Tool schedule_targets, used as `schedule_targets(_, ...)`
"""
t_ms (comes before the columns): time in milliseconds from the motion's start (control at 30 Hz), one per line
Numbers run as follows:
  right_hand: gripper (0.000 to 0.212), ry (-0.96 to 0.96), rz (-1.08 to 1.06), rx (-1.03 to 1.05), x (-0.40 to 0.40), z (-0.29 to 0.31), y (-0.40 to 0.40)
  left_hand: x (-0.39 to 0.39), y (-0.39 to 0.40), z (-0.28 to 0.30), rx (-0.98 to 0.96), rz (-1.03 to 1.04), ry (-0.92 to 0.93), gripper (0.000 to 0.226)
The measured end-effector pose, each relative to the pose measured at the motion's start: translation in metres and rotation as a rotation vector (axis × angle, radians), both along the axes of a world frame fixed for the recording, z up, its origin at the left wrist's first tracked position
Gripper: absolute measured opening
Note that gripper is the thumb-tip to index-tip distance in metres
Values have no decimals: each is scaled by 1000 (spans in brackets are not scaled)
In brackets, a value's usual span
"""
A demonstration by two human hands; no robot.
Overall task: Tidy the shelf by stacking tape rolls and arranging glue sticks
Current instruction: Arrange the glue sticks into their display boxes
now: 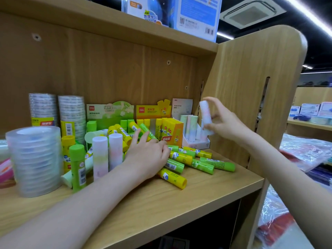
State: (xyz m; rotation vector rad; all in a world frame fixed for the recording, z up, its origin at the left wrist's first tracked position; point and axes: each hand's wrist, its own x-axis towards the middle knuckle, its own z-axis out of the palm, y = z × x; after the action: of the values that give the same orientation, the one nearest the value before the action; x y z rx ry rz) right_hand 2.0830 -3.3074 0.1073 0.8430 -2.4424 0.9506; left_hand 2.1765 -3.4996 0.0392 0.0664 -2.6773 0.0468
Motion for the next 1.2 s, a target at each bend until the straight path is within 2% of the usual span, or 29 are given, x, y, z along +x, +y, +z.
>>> schedule_targets(67, 53, -3, -18, -95, -15, 3, -19, 1, 0, 0, -3, 3, 2, 47)
schedule_targets(167, 31, 24, -80, -74, -35, 0, -44, 1, 1, -1, -11, 1, 6, 46)
schedule_targets(300, 37, -31, -28, -39, -48, -10, -59, 0, 0, 0, -6, -6, 10, 46)
schedule_targets(400, 34, 38, 24, -192, -47, -5, -60, 0, 0, 1, 3, -7, 15, 46)
schedule_targets(500, 19, 176, -19, -304, -45, 6, -52, 0, -1, 0, 3, -13, 17, 46)
schedule_targets(567, 13, 227, -55, -224, -47, 15, -47, 0, -1, -1, 3, -13, 19, 46)
schedule_targets(667, 11, 171, -62, 94, -51, 24, -43, 1, 0, 0, 1, -11, 23, 46)
schedule_targets(800, 25, 123, -29, 583, -56, 21, -49, 1, -1, 1, -9, -6, 16, 46)
schedule_targets(867, 29, 83, -44, 721, -61, 18, -53, 1, 0, 1, -13, -4, 17, 47)
schedule_targets(933, 27, 81, -66, 732, -68, 17, -57, 0, -1, 1, -6, -6, 16, 46)
schedule_targets(1000, 26, 114, -77, 658, -73, 17, -58, -1, -1, 0, -2, -9, 14, 47)
schedule_targets(1100, 41, 179, -106, 557, -76, 15, -61, 0, -1, 0, 2, -10, 15, 46)
schedule_targets(1200, 48, 120, -90, 487, -75, 10, -64, 0, -1, 0, 2, -13, 20, 46)
